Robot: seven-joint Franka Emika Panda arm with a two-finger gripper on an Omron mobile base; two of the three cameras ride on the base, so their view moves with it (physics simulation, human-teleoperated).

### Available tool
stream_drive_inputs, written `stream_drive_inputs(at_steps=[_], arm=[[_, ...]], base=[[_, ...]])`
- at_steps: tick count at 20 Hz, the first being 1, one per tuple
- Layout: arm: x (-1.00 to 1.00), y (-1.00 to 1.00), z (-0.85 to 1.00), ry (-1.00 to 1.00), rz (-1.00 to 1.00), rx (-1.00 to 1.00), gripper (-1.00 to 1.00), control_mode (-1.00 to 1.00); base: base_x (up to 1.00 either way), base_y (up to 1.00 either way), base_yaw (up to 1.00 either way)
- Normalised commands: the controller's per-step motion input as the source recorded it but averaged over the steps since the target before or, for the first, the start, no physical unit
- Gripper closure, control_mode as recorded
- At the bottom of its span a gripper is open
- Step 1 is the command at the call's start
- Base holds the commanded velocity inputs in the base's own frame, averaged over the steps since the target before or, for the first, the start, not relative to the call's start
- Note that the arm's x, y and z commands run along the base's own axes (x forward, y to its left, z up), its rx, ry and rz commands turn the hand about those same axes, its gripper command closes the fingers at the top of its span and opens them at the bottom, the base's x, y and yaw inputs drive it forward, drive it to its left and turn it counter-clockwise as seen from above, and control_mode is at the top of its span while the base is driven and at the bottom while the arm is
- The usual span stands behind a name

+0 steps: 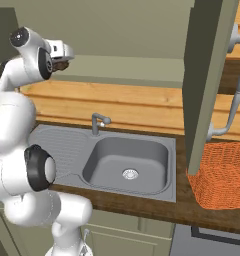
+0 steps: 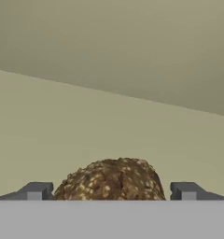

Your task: Open the cabinet, pick up the bread from the cabinet and place it in the basket. Then move the basket to the dining counter.

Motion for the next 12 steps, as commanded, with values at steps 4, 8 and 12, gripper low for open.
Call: stream_drive_inputs(at_steps=[4,8,12], arm=[[-1.00,-0.18,0.23,-0.03,-0.08,0.08,1.00,-1.00],[-1.00,-0.51,0.36,0.00,-0.06,0.13,1.00,-1.00],[-1.00,-0.58,0.52,0.00,-0.04,0.15,1.00,-1.00]], base=[[0.00,0.00,0.00],[0.00,0.00,0.00],[0.00,0.00,0.00]])
